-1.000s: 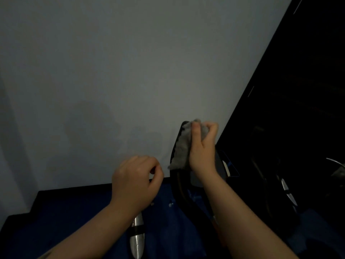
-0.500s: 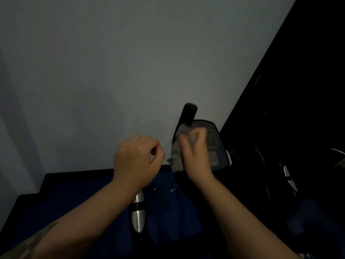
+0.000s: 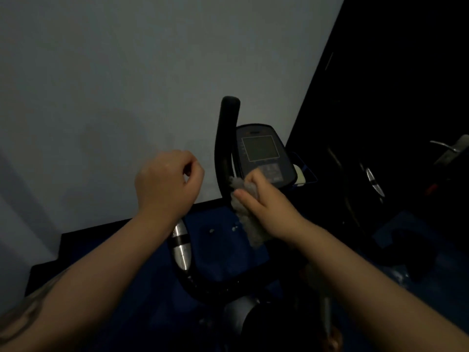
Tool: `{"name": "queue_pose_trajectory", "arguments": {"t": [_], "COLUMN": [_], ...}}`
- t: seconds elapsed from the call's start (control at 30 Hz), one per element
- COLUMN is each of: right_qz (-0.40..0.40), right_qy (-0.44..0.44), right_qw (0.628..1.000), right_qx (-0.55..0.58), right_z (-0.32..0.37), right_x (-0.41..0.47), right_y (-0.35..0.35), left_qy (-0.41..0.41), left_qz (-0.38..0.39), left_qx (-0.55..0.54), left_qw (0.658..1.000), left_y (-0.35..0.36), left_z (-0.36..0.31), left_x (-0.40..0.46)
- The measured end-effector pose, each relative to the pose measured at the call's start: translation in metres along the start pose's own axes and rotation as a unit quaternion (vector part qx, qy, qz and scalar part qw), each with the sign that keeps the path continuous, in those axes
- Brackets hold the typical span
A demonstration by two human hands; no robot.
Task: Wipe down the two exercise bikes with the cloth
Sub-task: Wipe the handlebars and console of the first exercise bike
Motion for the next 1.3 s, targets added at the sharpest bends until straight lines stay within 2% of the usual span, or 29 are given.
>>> {"name": "queue_pose_trajectory", "arguments": {"t": [0.13,0.2,0.27,0.37,0.47,0.53,0.6,0.67,0.73,0.87,0.9,0.97,1.03,1.13,1.17,1.3], "right_qz": [0.052,0.064,0.006,-0.064,-0.102,-0.117,-0.101,-0.036,-0.019,-0.154,-0.163,-0.144,-0.093,-0.021,-0.027,-0.166], "right_qy": [0.047,0.064,0.055,0.076,0.076,0.054,0.032,0.018,0.006,0.037,0.027,-0.006,-0.036,-0.071,-0.071,-0.039], "right_qw": [0.995,0.985,0.990,0.995,0.992,0.991,0.991,0.987,0.987,0.984,0.983,0.988,0.994,0.994,0.994,0.985], "right_qx": [-0.075,-0.146,-0.129,-0.015,0.019,-0.017,-0.087,-0.156,-0.161,-0.080,-0.085,-0.063,-0.033,-0.081,-0.081,0.002], "right_z": [-0.030,-0.034,-0.023,-0.006,-0.016,-0.026,-0.031,-0.031,-0.021,-0.007,-0.011,-0.027,-0.045,-0.053,-0.048,-0.016], "right_x": [-0.058,-0.057,-0.032,-0.006,-0.043,-0.088,-0.120,-0.121,-0.098,-0.074,-0.084,-0.119,-0.152,-0.155,-0.141,-0.079], "right_y": [-0.025,-0.035,-0.035,-0.005,0.007,0.002,-0.003,-0.011,-0.019,-0.001,0.006,0.010,0.005,-0.011,-0.015,-0.007], "left_qy": [0.000,-0.007,-0.010,-0.010,-0.006,-0.005,-0.005,0.000,-0.001,-0.009,-0.009,-0.010,-0.018,-0.022,-0.022,-0.032], "left_qz": [-0.007,-0.012,-0.007,-0.002,-0.001,-0.004,-0.012,-0.014,-0.012,-0.005,-0.004,-0.006,-0.008,-0.010,-0.010,-0.009], "left_qx": [0.014,0.022,0.022,0.024,0.024,0.019,0.017,0.027,0.040,0.057,0.060,0.062,0.066,0.075,0.076,0.070], "left_qw": [1.000,1.000,1.000,1.000,1.000,1.000,1.000,1.000,0.999,0.998,0.998,0.998,0.998,0.997,0.997,0.997], "left_y": [0.001,0.002,0.002,0.000,0.001,0.002,0.002,0.003,0.003,0.002,0.002,0.002,0.003,0.004,0.005,0.003], "left_z": [0.000,0.000,0.000,-0.002,-0.001,0.000,0.001,0.000,-0.001,-0.002,-0.002,-0.002,0.000,0.001,0.001,-0.003], "left_x": [0.000,0.000,0.001,0.000,-0.001,0.000,0.000,-0.001,-0.001,-0.001,-0.001,0.001,0.003,0.003,0.003,0.001]}}
Point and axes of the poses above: each hand's wrist, its own x-axis towards the middle knuckle, its own y-axis out of the palm, z = x × y, the point moved 2 cm from there along x, towards the middle knuckle, and after that the axes turned 1 degree about y, right-handed, at the moved point
